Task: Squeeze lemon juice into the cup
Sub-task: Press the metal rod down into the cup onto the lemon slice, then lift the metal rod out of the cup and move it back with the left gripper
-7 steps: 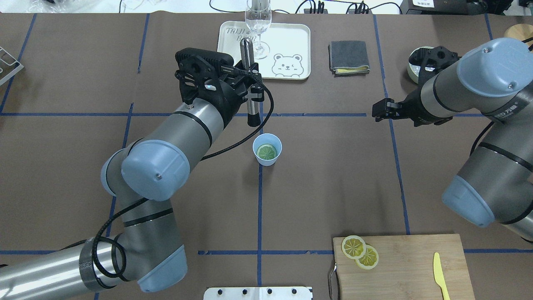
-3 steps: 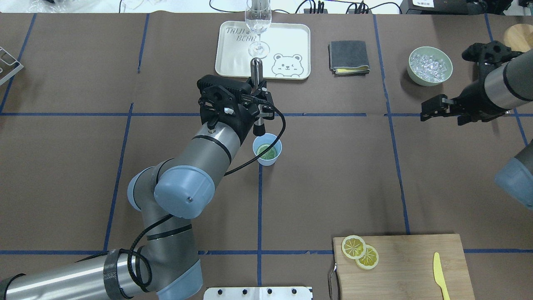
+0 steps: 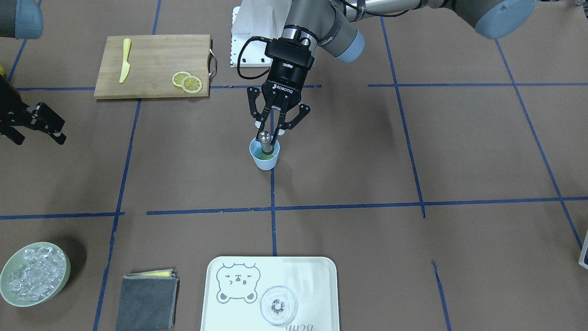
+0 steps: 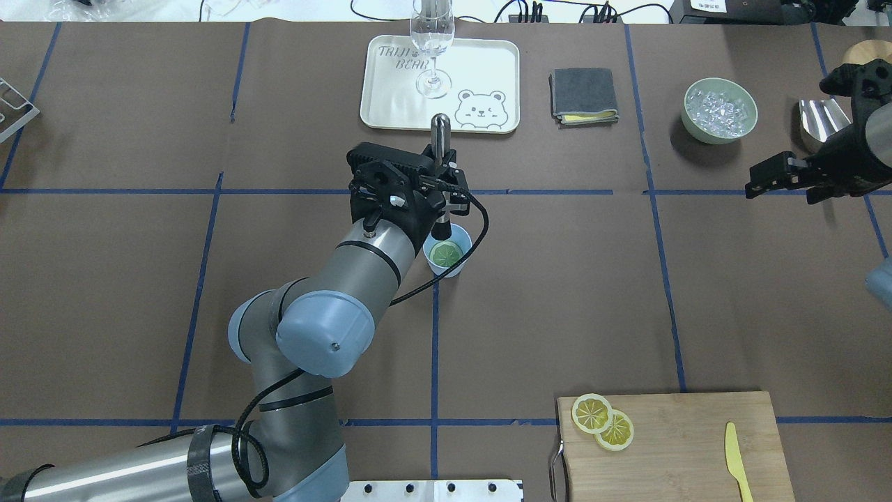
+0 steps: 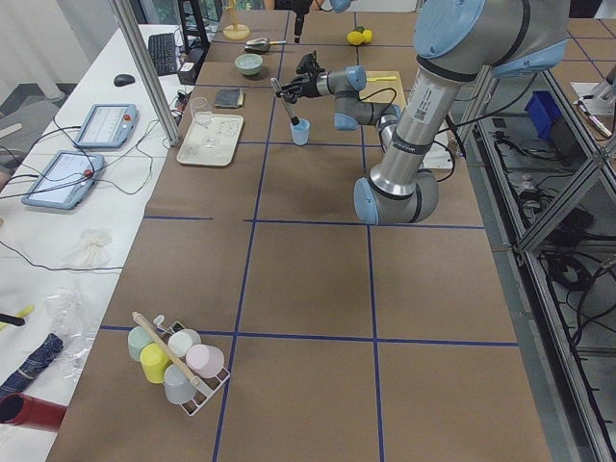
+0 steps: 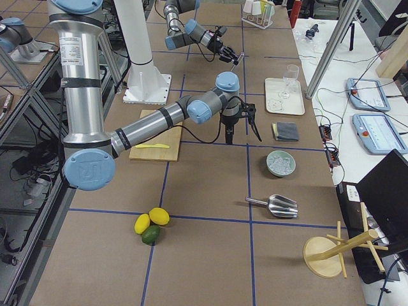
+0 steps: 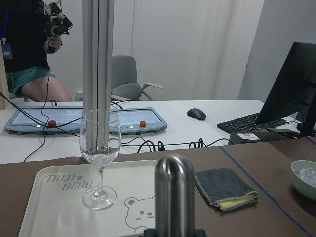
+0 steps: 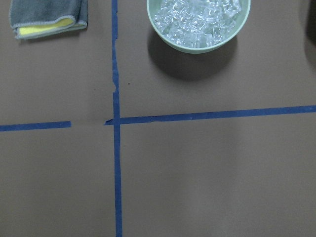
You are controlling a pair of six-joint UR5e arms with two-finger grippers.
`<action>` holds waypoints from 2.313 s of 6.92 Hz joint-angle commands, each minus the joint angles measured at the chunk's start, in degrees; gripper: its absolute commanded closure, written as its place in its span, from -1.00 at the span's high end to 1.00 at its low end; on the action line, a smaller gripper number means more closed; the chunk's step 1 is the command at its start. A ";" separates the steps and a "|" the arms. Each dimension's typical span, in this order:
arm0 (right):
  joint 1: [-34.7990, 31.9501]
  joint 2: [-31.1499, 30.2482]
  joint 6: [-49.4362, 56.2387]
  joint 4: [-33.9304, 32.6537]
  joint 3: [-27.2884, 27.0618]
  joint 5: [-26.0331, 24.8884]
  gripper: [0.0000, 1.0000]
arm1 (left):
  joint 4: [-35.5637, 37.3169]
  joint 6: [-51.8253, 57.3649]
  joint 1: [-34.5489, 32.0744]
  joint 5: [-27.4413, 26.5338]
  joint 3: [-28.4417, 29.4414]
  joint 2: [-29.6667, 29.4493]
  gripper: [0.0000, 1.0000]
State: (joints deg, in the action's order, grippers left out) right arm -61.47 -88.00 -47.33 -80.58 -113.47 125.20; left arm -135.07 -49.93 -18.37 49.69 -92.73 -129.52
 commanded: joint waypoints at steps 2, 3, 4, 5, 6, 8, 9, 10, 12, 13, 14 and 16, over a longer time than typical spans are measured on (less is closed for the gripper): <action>-0.23 -0.42 0.22 0.08 0.18 0.05 1.00 | -0.97 0.00 0.97 -0.12 3.15 -0.47 -1.00; -0.23 -0.42 0.13 0.08 0.09 0.05 1.00 | -3.68 0.09 1.23 -0.12 5.52 -0.47 -1.00; -0.23 -0.33 0.13 0.08 0.09 0.05 1.00 | -4.14 0.18 1.32 -0.12 5.97 -0.38 -1.00; -0.23 -0.33 0.13 0.08 0.09 0.05 1.00 | -4.15 0.18 1.58 -0.12 6.76 -0.38 -1.00; -0.23 -0.33 0.13 0.08 0.00 0.05 1.00 | -4.15 0.18 1.76 -0.12 6.68 -0.47 -1.00; -0.23 -0.33 0.13 0.16 -0.09 0.05 1.00 | -4.15 0.27 2.20 -0.04 6.16 -0.29 -1.00; -0.58 -0.33 0.13 0.16 -0.17 0.13 1.00 | -4.15 1.14 2.11 0.05 3.46 -0.21 -1.00; -0.75 -0.33 0.13 0.08 -0.17 0.13 1.00 | -4.06 8.80 1.94 0.31 -3.18 0.14 -1.00; -0.67 -0.33 0.22 0.16 -0.09 0.05 1.00 | -4.15 12.31 -1.38 0.14 -9.47 0.41 -1.00; -0.76 -0.33 0.22 0.16 0.00 0.05 1.00 | -3.97 12.22 -2.71 -0.03 -10.97 1.89 -1.00; -0.76 -0.42 0.31 0.08 0.09 -0.04 1.00 | -2.75 12.40 -4.72 0.31 -11.07 7.73 -1.00; -0.76 -0.42 0.31 0.08 0.18 -0.13 1.00 | -2.74 11.70 -9.20 7.83 -11.60 15.59 -1.00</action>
State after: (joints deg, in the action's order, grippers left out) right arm -62.22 -88.41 -47.03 -80.46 -113.37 125.14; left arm -137.93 -37.82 -24.76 53.21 -104.04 -118.07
